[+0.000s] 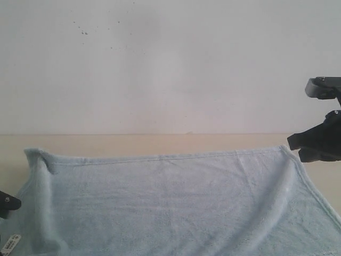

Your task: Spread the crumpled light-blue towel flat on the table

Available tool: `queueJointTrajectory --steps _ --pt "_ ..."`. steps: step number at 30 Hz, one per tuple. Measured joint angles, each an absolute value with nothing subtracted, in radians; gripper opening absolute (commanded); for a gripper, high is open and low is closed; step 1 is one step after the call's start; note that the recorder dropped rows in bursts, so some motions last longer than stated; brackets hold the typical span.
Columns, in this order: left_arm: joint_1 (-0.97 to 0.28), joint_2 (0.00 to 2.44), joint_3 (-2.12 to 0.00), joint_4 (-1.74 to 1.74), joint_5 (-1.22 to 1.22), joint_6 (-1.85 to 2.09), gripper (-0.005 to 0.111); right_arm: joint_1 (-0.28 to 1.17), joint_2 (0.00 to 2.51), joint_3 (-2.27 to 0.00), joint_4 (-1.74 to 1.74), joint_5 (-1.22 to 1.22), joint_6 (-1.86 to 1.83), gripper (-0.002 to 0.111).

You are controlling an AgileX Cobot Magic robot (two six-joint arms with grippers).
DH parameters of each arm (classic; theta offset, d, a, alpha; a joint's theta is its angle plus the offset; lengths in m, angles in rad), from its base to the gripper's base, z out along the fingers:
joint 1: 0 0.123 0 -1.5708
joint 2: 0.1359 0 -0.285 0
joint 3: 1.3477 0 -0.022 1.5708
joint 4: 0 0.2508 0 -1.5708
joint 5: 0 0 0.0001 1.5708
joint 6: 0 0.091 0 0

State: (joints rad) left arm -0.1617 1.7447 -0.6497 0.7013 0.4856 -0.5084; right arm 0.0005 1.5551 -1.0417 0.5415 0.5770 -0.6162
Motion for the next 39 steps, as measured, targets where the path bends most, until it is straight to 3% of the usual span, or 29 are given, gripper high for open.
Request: queueJointTrajectory --steps 14,26,39 --pt "-0.162 1.689 -0.641 0.649 0.775 -0.477 0.004 0.001 1.555 -1.040 0.559 0.618 -0.621 0.001" --pt "-0.162 1.449 -0.639 0.876 0.724 -0.705 0.004 0.001 1.553 -0.907 0.289 0.616 -0.480 0.001" --pt "-0.162 1.433 -0.639 0.828 0.579 -0.714 0.004 0.000 1.649 -0.783 0.152 0.426 -0.376 0.001"
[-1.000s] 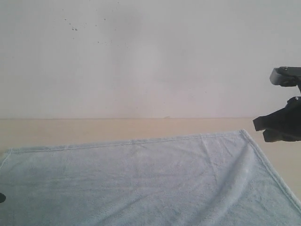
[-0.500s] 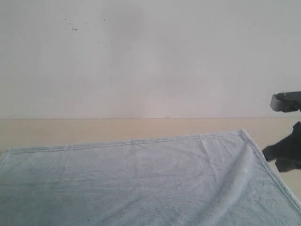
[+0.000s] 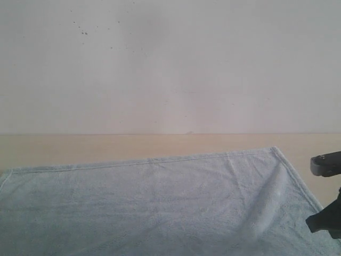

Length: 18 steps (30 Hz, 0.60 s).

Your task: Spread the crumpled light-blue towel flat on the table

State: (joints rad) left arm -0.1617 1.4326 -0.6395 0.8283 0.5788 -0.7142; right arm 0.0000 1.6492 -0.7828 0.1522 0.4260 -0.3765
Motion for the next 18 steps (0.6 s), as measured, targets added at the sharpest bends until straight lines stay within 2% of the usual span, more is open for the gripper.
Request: queueJointTrajectory --steps 7,18 --pt "-0.162 1.433 -0.639 0.826 0.540 -0.716 0.004 0.000 1.753 -0.783 0.146 0.349 -0.358 0.001" --pt "-0.162 1.433 -0.639 0.820 0.536 -0.716 0.004 0.000 1.777 -0.783 0.097 0.359 -0.311 0.001"
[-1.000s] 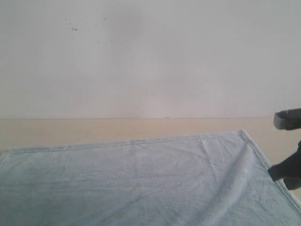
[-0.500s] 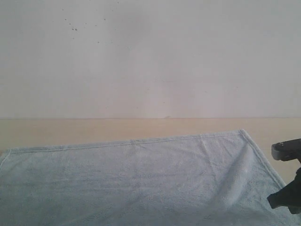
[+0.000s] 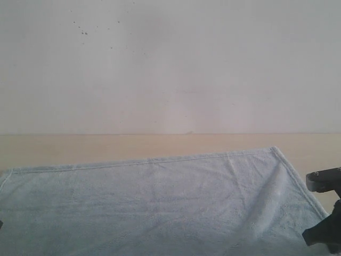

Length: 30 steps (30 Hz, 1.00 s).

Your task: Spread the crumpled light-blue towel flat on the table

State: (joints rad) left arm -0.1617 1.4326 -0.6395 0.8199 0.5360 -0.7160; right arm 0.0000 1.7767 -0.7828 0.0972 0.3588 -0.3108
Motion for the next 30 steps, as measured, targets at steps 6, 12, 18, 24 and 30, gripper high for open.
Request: queueJointTrajectory --steps 6,12,18,24,30 --pt "-0.162 1.433 -0.639 0.813 0.536 -0.716 0.004 0.000 1.787 -0.778 0.037 0.370 -0.263 0.001" --pt "-0.162 1.433 -0.639 0.810 0.536 -0.716 0.004 -0.041 1.767 -0.699 0.026 0.275 -0.170 0.001" --pt "-0.162 1.433 -0.639 0.809 0.536 -0.716 0.004 -0.084 1.760 -0.692 0.021 0.309 -0.137 0.001" --pt "-0.162 1.433 -0.639 0.806 0.530 -0.716 0.004 -0.120 1.706 -0.643 0.007 0.334 -0.120 0.001" --pt "-0.162 1.433 -0.639 0.798 0.508 -0.716 0.004 -0.121 1.632 -0.621 -0.011 0.487 -0.119 0.001"
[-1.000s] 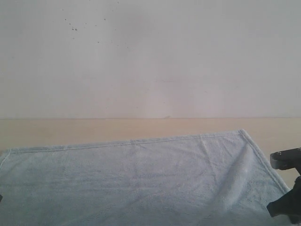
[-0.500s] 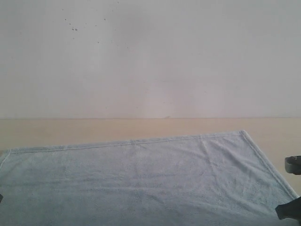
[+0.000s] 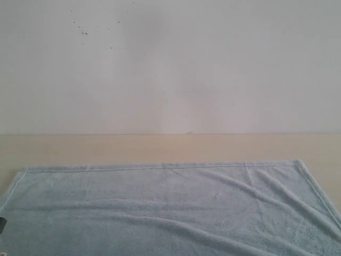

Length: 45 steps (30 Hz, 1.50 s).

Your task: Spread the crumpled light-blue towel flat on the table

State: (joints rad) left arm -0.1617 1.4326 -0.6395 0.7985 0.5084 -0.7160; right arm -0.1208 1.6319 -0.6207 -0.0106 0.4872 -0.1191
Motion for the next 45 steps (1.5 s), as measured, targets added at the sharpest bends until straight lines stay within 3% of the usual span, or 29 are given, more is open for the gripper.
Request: queueJointTrajectory --steps 15,29,45 --pt "-0.162 1.433 -0.635 0.619 0.506 -0.540 0.004 -0.128 1.423 -0.618 -0.030 0.520 -0.119 0.001" --pt "-0.162 1.472 -0.575 0.368 0.513 -0.229 0.004 -0.128 1.418 -0.618 0.037 0.490 -0.159 0.001" --pt "-0.162 1.587 -0.561 0.349 0.473 -0.204 0.004 -0.128 1.418 -0.618 0.052 0.460 -0.168 0.001"
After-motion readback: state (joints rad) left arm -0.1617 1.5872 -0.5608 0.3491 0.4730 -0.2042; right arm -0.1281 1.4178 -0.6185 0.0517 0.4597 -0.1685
